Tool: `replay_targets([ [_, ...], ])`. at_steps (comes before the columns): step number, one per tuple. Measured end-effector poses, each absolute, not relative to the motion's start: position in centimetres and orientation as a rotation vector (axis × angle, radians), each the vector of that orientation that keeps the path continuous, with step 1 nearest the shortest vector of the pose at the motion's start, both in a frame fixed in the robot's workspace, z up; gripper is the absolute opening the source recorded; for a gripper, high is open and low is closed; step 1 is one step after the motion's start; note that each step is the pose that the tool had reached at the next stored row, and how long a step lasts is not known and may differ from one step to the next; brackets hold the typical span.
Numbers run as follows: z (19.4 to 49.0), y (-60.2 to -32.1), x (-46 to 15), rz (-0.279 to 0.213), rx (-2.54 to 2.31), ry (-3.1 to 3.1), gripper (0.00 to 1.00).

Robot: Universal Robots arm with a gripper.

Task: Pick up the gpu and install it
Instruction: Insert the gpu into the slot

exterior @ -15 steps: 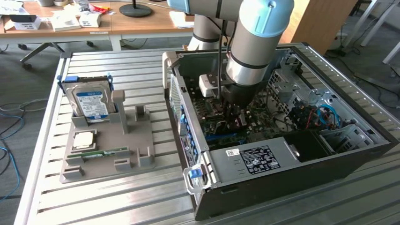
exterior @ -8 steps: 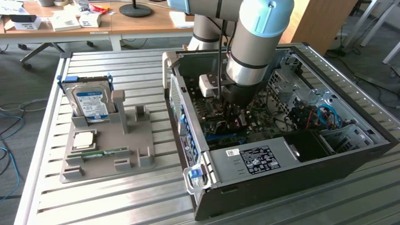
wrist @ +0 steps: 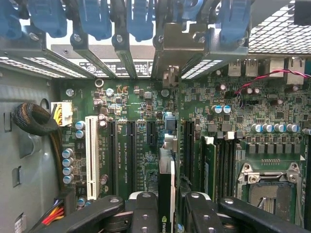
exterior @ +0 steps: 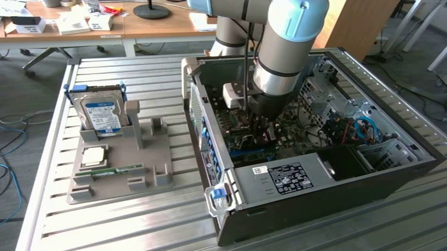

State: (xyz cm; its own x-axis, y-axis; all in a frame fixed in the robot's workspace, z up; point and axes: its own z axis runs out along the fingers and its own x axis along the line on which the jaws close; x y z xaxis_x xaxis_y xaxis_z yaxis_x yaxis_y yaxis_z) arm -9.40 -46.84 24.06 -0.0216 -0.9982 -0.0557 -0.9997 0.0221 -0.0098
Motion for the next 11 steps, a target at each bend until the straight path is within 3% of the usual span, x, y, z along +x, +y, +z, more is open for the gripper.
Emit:
replay_targets([
  [11, 24.06, -46.83, -9.24, 0.050, -2.164, 2.212, 0.26],
])
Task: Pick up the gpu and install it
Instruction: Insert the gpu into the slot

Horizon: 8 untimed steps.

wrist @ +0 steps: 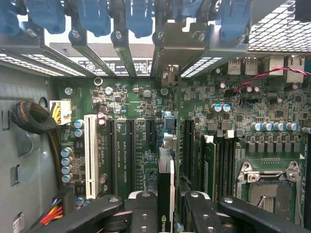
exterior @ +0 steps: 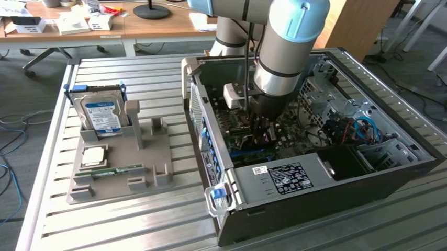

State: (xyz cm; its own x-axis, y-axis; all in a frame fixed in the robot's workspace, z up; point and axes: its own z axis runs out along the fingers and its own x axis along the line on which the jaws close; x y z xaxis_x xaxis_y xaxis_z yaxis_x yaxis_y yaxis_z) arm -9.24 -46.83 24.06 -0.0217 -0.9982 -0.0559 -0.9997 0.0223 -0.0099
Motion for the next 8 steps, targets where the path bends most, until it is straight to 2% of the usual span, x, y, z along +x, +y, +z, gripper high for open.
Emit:
replay_targets([
  [8, 24.06, -46.84, -9.32, 0.048, -2.165, 2.210, 0.26],
])
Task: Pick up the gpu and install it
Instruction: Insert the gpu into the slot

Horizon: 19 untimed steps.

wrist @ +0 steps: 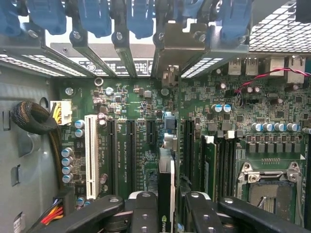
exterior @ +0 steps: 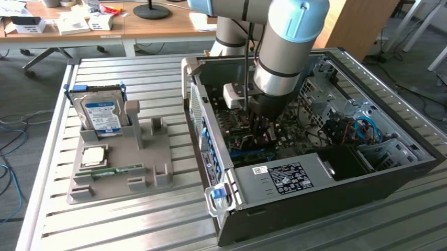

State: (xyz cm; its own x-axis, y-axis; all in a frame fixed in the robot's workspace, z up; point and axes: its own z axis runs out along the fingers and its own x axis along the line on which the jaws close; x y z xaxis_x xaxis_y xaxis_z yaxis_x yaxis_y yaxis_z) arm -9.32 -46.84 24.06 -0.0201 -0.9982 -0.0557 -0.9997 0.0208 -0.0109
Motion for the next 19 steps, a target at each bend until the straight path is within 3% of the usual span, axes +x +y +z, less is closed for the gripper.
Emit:
replay_targets([
  [19, 23.96, -46.84, -9.43, 0.048, -2.165, 2.210, 0.26],
])
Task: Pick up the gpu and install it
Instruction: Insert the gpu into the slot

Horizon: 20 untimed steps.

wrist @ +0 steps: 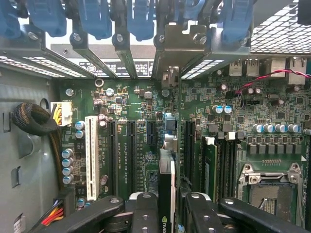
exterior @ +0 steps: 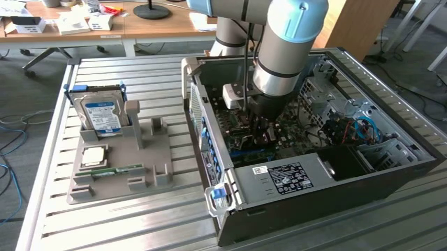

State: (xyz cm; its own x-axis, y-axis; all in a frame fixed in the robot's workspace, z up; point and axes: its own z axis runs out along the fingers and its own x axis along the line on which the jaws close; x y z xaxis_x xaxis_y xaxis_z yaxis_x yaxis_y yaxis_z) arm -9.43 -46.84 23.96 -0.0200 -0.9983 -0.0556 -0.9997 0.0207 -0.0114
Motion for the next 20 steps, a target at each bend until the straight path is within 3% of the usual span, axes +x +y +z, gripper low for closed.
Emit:
replay_targets([
  [20, 23.76, -46.84, -9.43, 0.047, -2.165, 2.210, 0.26],
])
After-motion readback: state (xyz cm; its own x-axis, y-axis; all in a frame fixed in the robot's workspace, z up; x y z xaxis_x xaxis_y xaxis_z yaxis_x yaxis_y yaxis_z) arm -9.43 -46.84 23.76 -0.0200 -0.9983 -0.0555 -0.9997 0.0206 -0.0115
